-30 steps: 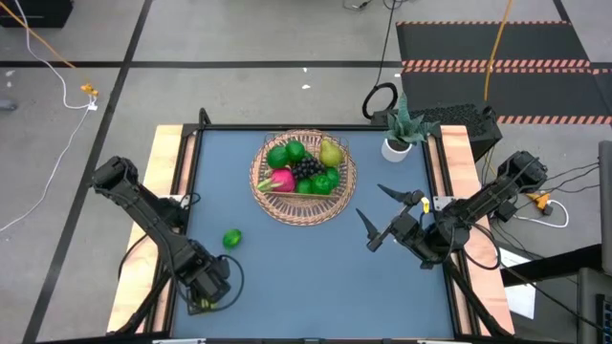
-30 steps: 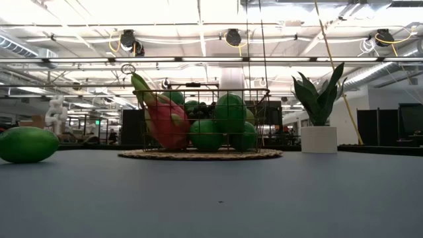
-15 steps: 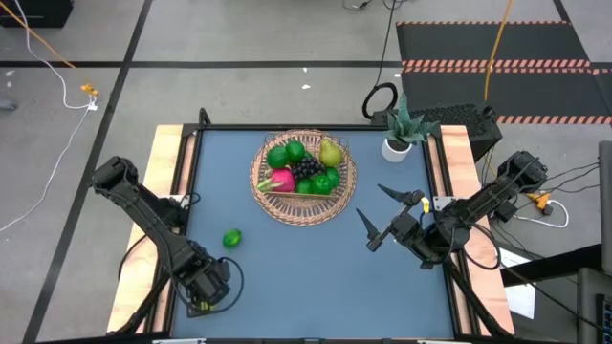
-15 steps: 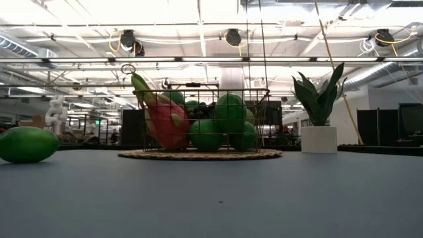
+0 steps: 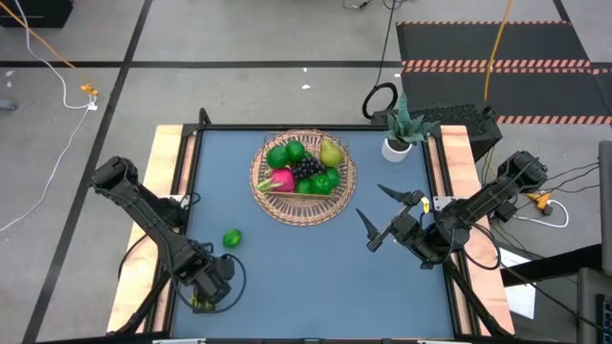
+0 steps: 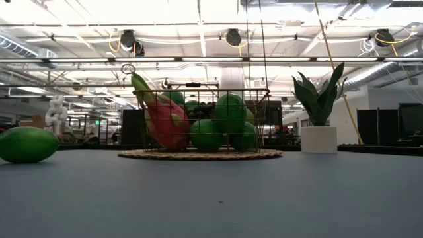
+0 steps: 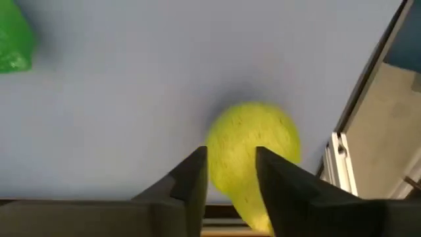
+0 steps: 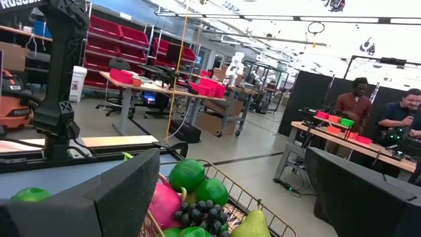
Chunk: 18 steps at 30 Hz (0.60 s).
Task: Build produce basket
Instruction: Put the green pear into the gold wire basket
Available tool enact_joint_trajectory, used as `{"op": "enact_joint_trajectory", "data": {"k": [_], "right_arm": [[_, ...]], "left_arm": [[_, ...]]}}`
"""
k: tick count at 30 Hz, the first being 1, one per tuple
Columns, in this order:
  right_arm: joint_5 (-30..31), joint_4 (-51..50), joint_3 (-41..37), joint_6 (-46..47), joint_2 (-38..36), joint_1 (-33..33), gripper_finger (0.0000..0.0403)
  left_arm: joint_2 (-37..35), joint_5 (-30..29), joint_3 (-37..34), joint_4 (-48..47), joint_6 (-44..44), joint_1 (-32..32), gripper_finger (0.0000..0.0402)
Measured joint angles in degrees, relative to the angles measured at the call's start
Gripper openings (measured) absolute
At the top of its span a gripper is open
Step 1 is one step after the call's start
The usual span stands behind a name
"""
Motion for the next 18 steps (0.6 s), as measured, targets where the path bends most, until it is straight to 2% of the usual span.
{"op": "enact_joint_trajectory", "data": {"k": [3,8,14,18], "right_arm": [[-0.01,0.01,0.00,-0.03,0.00,0.00,0.0375],[-0.01,0.03,0.00,-0.80,0.00,0.00,0.0375],[-0.05,0.05,0.00,-2.54,-0.14,0.00,0.0375],[-0.05,0.01,0.00,-3.32,-0.47,-0.01,0.0375]], "left_arm": [[0.00,0.99,0.00,0.02,-0.07,-1.26,0.0161],[0.01,8.12,0.00,0.02,-0.39,-4.05,0.0194],[0.00,8.88,0.00,0.09,-1.58,-7.05,0.0202],[0.00,8.86,0.00,0.11,-1.71,-8.88,0.0190]]}}
